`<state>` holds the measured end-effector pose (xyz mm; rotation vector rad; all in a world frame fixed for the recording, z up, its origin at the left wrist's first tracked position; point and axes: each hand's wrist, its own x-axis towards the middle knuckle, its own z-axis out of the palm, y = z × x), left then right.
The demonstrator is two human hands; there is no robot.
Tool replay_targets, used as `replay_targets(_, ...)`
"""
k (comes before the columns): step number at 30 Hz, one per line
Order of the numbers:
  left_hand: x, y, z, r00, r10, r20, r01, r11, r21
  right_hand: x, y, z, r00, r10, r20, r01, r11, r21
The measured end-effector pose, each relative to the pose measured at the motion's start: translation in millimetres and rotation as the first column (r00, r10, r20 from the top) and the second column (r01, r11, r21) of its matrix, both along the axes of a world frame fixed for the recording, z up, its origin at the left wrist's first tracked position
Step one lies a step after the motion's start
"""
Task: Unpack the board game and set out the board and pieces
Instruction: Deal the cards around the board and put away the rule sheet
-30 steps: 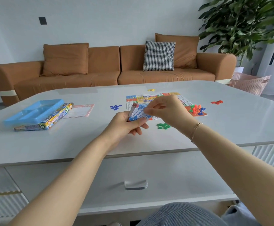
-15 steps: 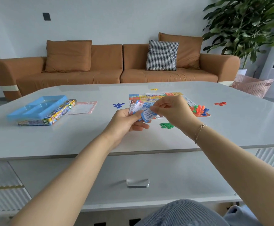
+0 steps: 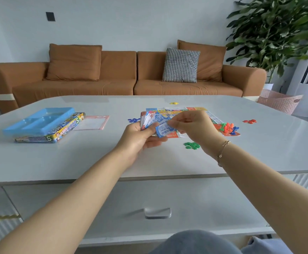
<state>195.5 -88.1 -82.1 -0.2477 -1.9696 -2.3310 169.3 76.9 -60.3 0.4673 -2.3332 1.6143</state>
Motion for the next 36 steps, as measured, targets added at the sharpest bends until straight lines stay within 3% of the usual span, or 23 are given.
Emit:
replay_targets(5,-34.6,-54.7,17.3,0.988,0.151,0.026,-0.144,0.974,-0.175,-37.7,-18.3,14.0,0.997,-0.076,0.020,0.074,0.995,0.059)
replay_targets(10,-80.1,-94.9,29.2,0.965,0.250,0.073,-0.240,0.962,-0.128,-108.2,-71.7,25.8,0.996,-0.079,0.048,0.062,0.955,0.292)
replay_targets(16,-90.9,-106.9,14.4,0.965,0.238,0.110,-0.224,0.966,-0.131,-189.0,-128.9,21.8,0.982,-0.140,0.123,0.090,0.933,0.348)
replay_targets(20,-92.3,-104.3,14.3,0.969,0.231,0.088,-0.217,0.965,-0.145,-221.0,-157.1,13.2,0.984,-0.169,0.048,0.120,0.845,0.521)
replay_targets(23,-97.0,-104.8,16.7,0.964,0.256,0.072,-0.239,0.953,-0.184,-226.4,-167.2,4.6,0.992,-0.125,0.015,0.078,0.706,0.704)
replay_targets(25,-96.6,-103.2,15.9,0.965,0.251,0.075,-0.233,0.953,-0.195,-227.8,-166.9,-3.8,0.986,-0.163,-0.029,0.131,0.661,0.739)
replay_targets(28,-92.6,-102.2,12.5,0.968,0.235,0.093,-0.212,0.955,-0.209,-227.1,-157.7,-4.3,0.983,-0.184,-0.015,0.149,0.742,0.654)
replay_targets(32,-89.6,-101.8,14.2,0.979,0.167,0.118,-0.145,0.974,-0.175,-198.2,-138.6,26.8,0.994,-0.065,0.084,0.034,0.944,0.328)
replay_targets(36,-84.7,-95.2,16.6,0.987,0.087,0.133,-0.070,0.989,-0.130,-144.1,-106.1,55.6,0.980,0.147,0.134,-0.177,0.952,0.252)
